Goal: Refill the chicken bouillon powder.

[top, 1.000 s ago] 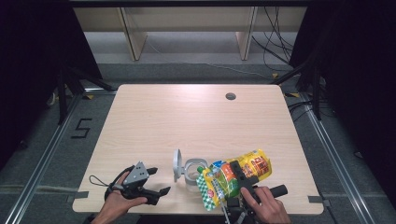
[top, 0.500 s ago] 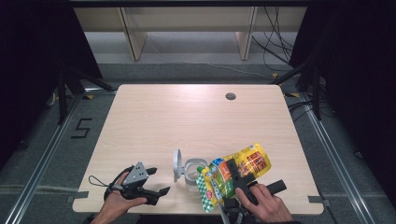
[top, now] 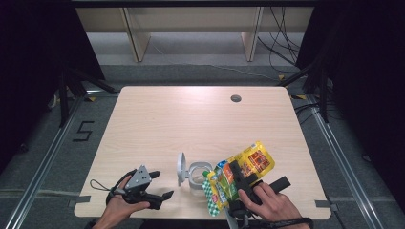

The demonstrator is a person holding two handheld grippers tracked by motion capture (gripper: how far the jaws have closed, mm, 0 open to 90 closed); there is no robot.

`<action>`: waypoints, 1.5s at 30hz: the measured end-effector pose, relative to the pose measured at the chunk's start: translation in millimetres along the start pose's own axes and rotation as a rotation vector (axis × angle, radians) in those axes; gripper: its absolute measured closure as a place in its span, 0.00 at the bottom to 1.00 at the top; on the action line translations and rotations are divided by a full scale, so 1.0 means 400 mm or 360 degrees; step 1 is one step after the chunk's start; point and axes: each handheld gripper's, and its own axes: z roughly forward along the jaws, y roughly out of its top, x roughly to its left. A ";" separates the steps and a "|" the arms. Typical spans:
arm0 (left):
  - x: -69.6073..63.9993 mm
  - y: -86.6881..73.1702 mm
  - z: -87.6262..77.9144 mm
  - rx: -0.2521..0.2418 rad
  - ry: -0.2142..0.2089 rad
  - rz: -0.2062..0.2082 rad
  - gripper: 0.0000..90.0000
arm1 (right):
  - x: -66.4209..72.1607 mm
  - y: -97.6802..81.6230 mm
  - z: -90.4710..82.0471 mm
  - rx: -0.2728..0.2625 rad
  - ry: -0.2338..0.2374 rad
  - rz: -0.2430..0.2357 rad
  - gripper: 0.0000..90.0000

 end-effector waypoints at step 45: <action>0.003 0.003 -0.001 0.0005 -0.0010 0.0052 0.17 | -0.037 -0.012 -0.005 -0.0072 0.0030 -0.0285 0.65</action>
